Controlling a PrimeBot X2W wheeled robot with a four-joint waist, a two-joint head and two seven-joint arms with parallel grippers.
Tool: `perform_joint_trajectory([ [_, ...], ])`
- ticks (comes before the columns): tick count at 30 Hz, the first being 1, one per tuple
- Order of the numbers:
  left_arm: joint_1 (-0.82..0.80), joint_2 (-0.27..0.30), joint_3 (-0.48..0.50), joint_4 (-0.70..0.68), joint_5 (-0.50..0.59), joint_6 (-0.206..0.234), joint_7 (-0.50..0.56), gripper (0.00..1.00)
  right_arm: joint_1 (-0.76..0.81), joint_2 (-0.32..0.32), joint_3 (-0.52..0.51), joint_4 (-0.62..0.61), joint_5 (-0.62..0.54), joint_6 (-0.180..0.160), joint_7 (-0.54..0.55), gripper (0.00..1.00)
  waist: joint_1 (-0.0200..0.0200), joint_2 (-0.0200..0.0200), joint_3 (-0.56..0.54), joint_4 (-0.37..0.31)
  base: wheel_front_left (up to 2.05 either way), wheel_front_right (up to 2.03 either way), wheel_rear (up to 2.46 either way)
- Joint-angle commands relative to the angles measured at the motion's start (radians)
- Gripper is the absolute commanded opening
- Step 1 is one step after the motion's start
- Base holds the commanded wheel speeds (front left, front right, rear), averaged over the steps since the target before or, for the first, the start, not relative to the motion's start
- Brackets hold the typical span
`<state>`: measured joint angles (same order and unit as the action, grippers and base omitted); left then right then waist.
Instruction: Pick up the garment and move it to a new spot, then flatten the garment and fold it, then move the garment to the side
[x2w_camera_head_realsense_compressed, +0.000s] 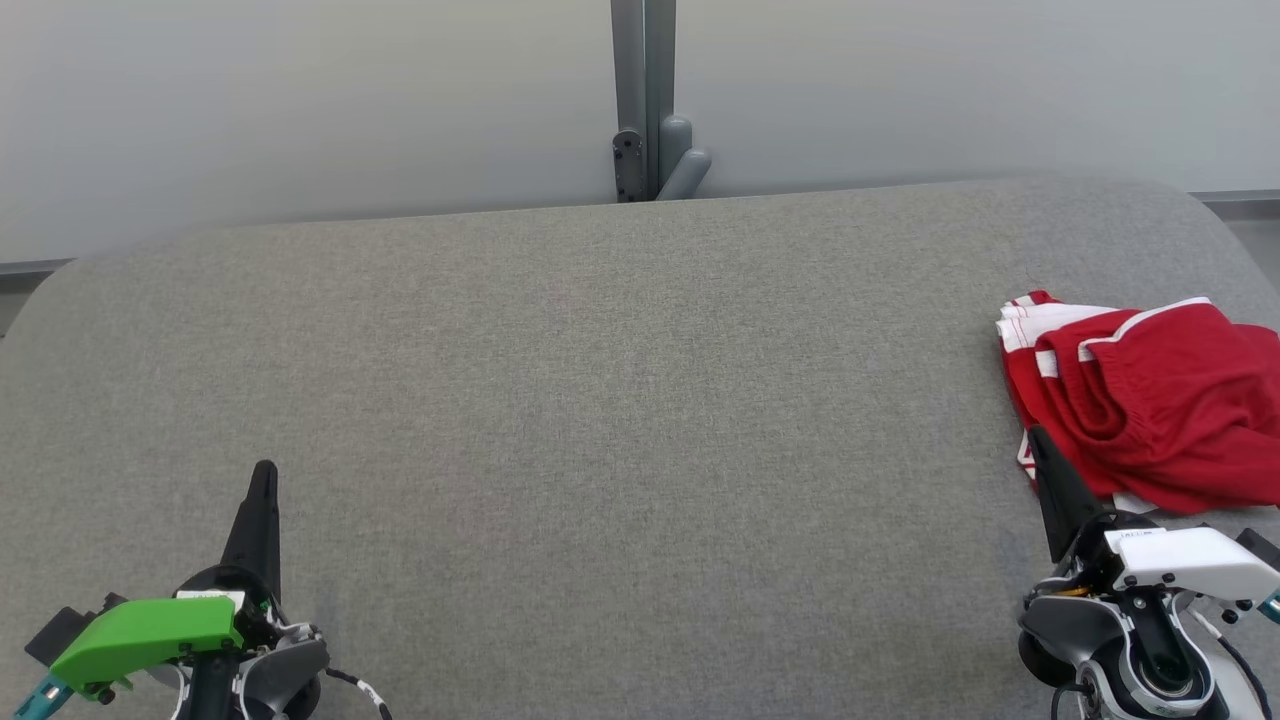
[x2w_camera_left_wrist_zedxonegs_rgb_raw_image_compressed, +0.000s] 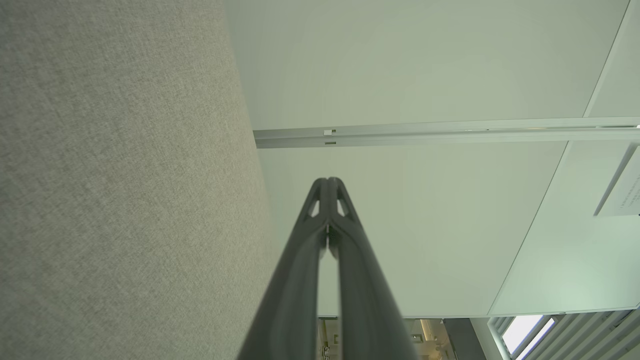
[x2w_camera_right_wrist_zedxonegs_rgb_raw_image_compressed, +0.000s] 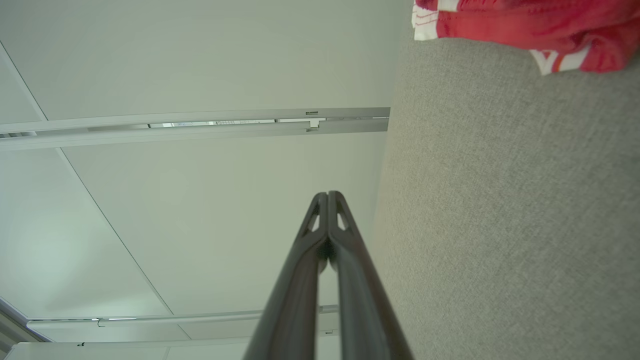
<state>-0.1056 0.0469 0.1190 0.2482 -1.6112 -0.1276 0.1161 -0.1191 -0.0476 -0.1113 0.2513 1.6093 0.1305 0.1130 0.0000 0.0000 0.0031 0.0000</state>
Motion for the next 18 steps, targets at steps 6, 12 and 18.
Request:
perform_joint_trajectory([
  [6, -0.011, 0.006, 0.0, -0.003, -0.002, -0.007, 0.003, 0.0, 0.01, -0.005, -0.001, -0.005, 0.007, 0.0, 0.002, 0.0, 0.0, 0.0, 0.0, 0.0, 0.0, 0.0, 0.0],
  [12, -0.011, 0.006, 0.0, -0.003, -0.002, -0.007, 0.003, 0.0, 0.01, -0.005, -0.001, -0.005, 0.007, 0.0, 0.002, 0.0, 0.0, 0.0, 0.0, 0.0, 0.0, 0.0, 0.0],
  [18, -0.011, 0.006, 0.0, -0.003, -0.002, -0.007, 0.003, 0.0, 0.01, -0.005, -0.001, -0.005, 0.007, 0.0, 0.002, 0.0, 0.0, 0.0, 0.0, 0.0, 0.0, 0.0, 0.0],
])
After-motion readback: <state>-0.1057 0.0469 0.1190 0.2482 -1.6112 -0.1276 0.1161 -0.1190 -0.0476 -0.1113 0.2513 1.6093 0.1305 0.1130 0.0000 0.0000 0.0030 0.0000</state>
